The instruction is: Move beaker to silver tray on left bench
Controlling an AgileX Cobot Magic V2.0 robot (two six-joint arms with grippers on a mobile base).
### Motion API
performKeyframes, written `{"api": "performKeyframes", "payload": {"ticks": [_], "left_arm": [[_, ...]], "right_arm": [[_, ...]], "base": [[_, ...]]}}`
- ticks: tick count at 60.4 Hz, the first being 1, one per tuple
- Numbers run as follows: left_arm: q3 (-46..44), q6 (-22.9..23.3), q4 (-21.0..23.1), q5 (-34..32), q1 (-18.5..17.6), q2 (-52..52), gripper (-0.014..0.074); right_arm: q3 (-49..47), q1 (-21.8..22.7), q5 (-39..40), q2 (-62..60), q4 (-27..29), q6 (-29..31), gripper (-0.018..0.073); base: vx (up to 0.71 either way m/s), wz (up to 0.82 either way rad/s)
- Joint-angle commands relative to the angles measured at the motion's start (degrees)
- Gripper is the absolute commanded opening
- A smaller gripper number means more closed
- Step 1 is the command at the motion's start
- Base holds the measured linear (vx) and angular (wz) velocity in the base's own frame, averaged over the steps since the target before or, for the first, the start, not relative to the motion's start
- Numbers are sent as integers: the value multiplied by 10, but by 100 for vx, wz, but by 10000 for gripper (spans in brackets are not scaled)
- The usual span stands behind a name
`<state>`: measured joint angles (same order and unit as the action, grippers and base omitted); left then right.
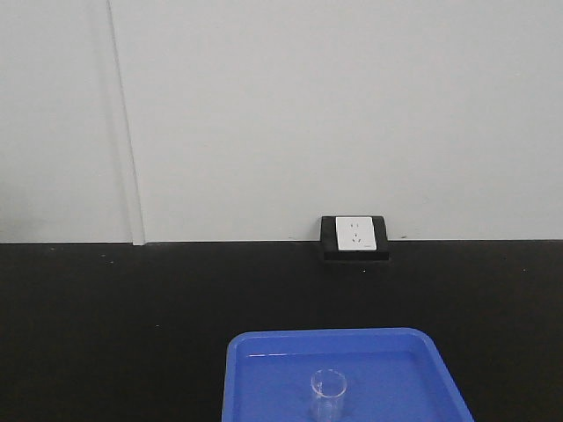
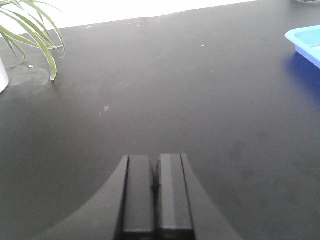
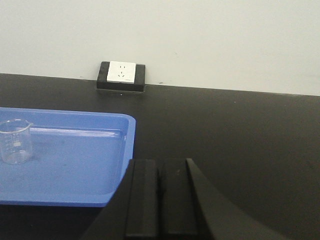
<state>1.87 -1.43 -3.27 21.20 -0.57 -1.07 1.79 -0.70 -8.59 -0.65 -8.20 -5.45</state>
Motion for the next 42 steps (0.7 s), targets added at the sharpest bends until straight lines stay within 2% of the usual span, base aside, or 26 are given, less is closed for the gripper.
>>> {"api": "performKeyframes", "payload": {"ticks": [1,42], "left_arm": [[11,1,2,-43,-3,-4,1],[11,1,2,-43,-3,-4,1]], "right_arm": [[3,2,48,-2,-1,5,-11],[3,2,48,-2,-4,5,-11]], "base": [[0,0],[0,0]]}}
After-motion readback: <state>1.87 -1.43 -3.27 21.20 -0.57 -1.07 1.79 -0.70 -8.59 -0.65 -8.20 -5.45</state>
